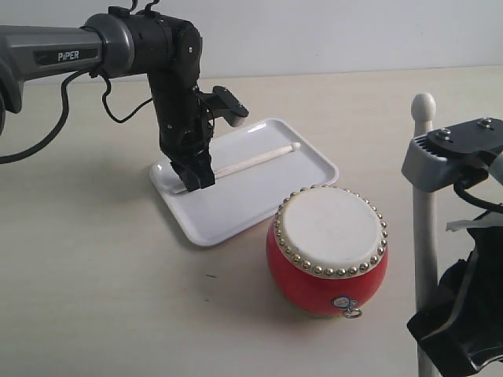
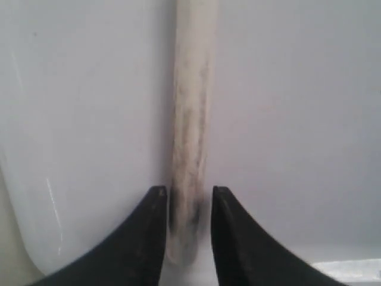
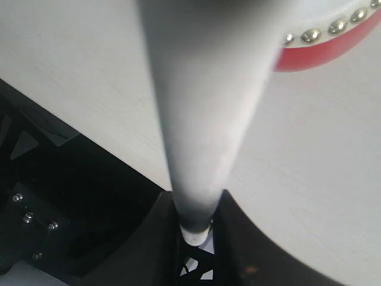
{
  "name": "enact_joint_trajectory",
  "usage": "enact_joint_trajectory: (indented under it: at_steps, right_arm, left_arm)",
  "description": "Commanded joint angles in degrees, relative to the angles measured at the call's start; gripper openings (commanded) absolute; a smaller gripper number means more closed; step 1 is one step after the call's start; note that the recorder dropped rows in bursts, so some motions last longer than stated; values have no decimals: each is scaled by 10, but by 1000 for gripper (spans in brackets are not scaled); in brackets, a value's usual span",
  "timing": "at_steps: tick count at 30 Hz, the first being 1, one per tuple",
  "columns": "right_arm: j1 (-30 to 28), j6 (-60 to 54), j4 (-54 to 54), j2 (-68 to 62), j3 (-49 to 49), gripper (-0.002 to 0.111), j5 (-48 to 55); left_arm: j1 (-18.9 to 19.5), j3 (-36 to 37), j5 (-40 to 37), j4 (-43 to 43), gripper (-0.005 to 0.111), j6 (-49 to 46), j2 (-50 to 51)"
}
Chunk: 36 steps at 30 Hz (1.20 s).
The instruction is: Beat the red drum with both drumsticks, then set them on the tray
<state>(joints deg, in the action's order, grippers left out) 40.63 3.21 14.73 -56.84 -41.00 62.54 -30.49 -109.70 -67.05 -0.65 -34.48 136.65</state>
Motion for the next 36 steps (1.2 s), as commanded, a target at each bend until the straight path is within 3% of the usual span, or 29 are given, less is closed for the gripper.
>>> enact_joint_trajectory:
  at_steps: [1,12,19,22,24,29,32,36]
  right_arm:
    - [0,1,-4,-2,0,0,0]
    - [0,27,-1,-2,0,0,-8]
    - [0,42,40,-14,0,0,-83]
    - [0,42,75,-40,0,0,-140]
    - [0,39,96,-63,-1,0,-180]
    - [0,34,126,-136,-42,0,-241]
    - [0,33,144,-182,-91,0,-276]
    - [0,34,211,-251,-164,0,-346]
  left_arm:
    - [0,-2,-24,-7,28,16,-4]
    - [11,-2,-29,-7,28,64,-129]
    - [37,33,-29,-6,28,105,-223]
    - [56,72,-29,-6,17,108,-264]
    - [73,103,-29,-7,-1,102,-295]
    - [143,215,-17,-105,0,80,-397]
    - [187,302,46,-186,0,43,-481]
    - [213,399,139,-199,0,43,-587]
